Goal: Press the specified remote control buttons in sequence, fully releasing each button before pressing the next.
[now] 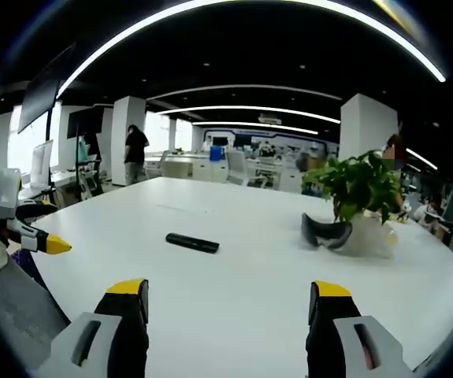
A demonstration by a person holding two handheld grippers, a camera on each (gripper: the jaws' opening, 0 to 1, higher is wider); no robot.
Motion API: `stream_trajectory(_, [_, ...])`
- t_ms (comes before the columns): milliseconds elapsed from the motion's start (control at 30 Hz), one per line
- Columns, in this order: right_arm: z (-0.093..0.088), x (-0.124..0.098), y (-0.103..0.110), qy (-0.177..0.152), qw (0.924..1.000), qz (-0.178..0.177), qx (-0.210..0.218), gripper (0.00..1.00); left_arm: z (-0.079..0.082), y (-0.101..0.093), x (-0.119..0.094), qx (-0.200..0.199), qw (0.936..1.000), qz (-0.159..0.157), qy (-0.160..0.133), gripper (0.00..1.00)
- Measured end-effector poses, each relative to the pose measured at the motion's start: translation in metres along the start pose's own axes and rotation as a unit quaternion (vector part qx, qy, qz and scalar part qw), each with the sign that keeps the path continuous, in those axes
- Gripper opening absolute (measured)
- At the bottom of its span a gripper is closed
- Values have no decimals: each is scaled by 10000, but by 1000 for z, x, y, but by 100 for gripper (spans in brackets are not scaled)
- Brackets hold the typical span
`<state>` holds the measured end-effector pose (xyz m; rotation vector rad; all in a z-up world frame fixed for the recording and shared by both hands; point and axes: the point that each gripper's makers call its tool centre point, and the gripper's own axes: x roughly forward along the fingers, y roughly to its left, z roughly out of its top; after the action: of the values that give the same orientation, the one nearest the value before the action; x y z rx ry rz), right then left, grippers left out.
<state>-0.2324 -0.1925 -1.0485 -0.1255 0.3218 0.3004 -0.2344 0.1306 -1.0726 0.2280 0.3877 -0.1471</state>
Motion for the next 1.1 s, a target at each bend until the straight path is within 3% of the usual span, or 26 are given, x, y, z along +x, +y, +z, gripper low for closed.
stream_trajectory(1100, [0, 0, 0, -1, 10000, -2, 5, 82, -2, -5, 1, 98, 9999, -93, 67, 100])
